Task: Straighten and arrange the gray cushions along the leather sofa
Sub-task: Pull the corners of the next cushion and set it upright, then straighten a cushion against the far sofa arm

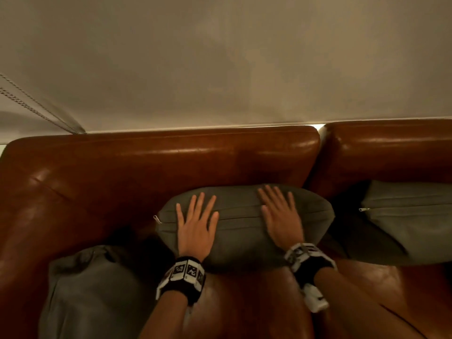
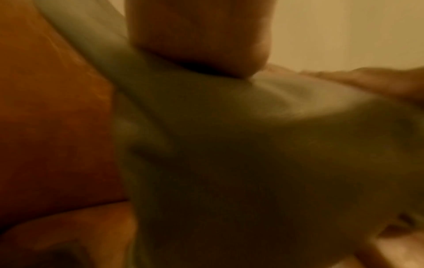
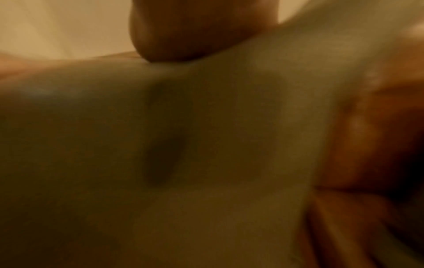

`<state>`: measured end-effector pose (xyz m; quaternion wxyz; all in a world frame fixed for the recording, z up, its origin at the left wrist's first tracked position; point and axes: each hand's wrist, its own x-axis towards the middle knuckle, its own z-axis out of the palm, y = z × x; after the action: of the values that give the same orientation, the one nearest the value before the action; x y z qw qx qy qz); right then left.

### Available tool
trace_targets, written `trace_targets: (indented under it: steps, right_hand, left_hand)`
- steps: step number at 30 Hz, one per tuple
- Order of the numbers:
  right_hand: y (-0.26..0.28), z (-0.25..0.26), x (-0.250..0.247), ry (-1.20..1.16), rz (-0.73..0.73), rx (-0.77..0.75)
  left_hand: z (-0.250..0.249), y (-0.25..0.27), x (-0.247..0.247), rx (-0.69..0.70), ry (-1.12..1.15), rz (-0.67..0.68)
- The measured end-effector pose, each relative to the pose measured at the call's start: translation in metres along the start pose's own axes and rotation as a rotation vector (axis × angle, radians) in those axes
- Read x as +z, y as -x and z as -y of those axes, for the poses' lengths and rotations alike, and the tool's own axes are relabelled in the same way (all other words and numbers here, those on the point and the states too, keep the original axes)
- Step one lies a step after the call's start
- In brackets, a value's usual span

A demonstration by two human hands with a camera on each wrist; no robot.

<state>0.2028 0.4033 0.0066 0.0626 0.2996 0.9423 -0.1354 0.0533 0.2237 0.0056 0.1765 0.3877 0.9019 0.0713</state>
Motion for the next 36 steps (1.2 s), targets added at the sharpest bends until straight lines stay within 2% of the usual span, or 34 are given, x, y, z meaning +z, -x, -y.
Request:
trace_targets:
  steps: [3, 7, 10, 14, 18, 19, 20, 22, 25, 28, 31, 33, 36]
  right_hand:
    - [0.009, -0.042, -0.009, 0.093, 0.012, 0.012]
    - [0.008, -0.061, -0.015, 0.125, 0.019, 0.08]
    - [0.007, -0.07, -0.015, 0.107, -0.003, 0.099]
    - [0.001, -0.071, -0.024, 0.014, 0.053, 0.187]
    - [-0.01, -0.058, -0.043, -0.079, 0.072, 0.323]
    - [-0.012, -0.046, -0.047, -0.072, 0.041, 0.296]
    - [-0.014, -0.029, -0.049, -0.059, -0.01, 0.192]
    - [-0.011, 0.017, -0.047, -0.06, -0.093, -0.188]
    - [0.011, 0.103, -0.029, -0.121, -0.007, -0.809]
    - [0.043, 0.18, 0.008, -0.105, 0.151, -1.229]
    - [0.062, 0.234, 0.05, 0.179, 0.199, -1.429]
    - [0.064, 0.258, 0.067, 0.387, 0.196, -1.425]
    - [0.061, 0.275, 0.086, 0.514, 0.195, -1.422]
  left_hand:
    - [0.03, 0.004, -0.006, -0.097, -0.058, -0.079]
    - [0.073, 0.021, 0.003, -0.407, 0.082, -0.105]
    - [0.088, 0.052, 0.007, -0.431, 0.133, -0.175]
    - [0.085, 0.136, 0.026, -0.383, 0.159, -0.275]
    - [0.06, 0.237, 0.062, -0.558, 0.226, -0.348]
    - [0.055, 0.258, 0.072, -0.618, 0.218, -0.351]
    - [0.05, 0.276, 0.082, -0.688, 0.207, -0.349]
    - [0.041, 0.304, 0.099, -0.817, 0.2, -0.334]
    - [0.026, 0.324, 0.106, -1.004, 0.274, -0.312]
    - [0.017, 0.327, 0.107, -1.105, 0.36, -0.351]
    - [0.019, 0.317, 0.113, -1.138, 0.462, -0.472]
    - [0.029, 0.304, 0.115, -1.159, 0.478, -0.514]
    - [0.052, 0.29, 0.118, -1.219, 0.469, -0.455]
